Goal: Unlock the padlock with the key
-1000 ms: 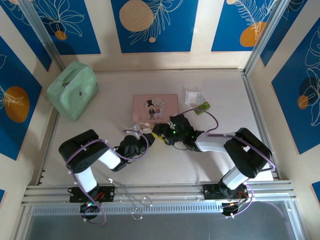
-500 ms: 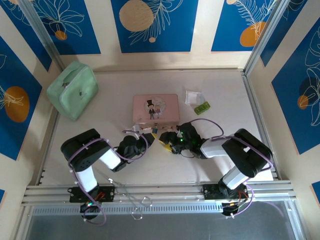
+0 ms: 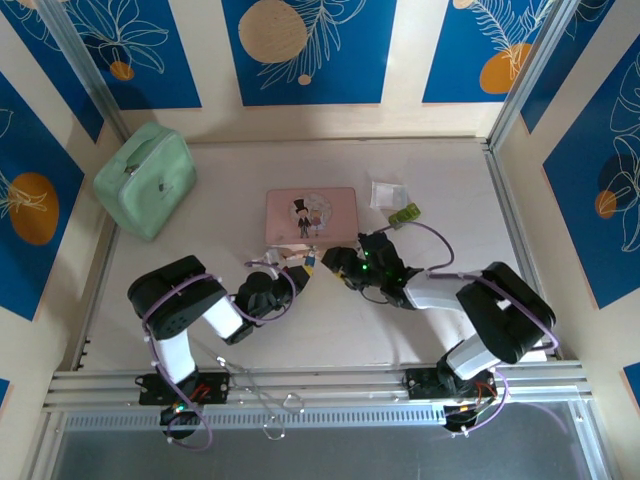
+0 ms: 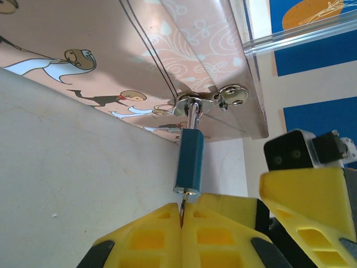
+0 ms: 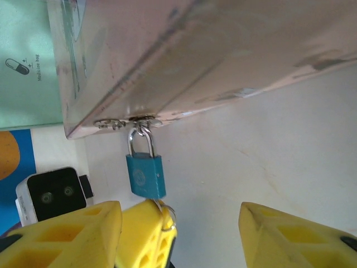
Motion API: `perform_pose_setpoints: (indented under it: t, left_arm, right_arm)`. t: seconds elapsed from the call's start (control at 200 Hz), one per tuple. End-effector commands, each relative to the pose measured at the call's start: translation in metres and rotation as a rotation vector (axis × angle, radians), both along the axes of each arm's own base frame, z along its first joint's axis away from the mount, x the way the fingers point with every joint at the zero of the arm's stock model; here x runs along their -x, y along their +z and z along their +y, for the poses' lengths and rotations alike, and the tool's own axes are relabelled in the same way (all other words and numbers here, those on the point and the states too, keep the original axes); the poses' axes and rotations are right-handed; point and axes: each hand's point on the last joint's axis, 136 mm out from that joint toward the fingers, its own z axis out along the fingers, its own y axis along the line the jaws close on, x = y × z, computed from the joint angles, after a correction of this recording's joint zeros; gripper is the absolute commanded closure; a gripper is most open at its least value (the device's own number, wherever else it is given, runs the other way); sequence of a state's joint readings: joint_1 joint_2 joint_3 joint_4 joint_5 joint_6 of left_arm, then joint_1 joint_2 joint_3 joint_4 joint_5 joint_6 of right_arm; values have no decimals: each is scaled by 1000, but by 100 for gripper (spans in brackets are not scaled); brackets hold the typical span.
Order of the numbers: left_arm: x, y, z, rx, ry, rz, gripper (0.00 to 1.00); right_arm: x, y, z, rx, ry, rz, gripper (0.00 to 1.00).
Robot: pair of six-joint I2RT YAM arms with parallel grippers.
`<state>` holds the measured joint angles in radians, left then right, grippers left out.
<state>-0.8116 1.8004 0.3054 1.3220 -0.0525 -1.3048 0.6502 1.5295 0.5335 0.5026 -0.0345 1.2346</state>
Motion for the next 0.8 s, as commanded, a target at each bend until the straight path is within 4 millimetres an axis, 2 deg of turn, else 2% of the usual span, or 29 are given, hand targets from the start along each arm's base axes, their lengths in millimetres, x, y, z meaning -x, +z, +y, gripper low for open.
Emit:
perform_pose_setpoints:
  t: [0.0,0.24,0.405,0.595,0.795]
  left_arm:
    - [-6,18,1,55,14,-53,100]
    - [-7,18,0,57,12,-53,100]
    - [-7,16,0,53,11,-49,100]
    - [-7,14,2,50,17,-45,100]
    - [-7,14,0,53,15,-44,100]
  right_arm:
    - [-2,6,15,-26,46,-23,47]
    - [-3,-9,27,-31,56,17,47]
    - [-8,-1,40,-89,80,-36,47]
    - [-9,8,34,-81,3,-92,47]
    - [-17,-1,33,-33,-63,-41,49]
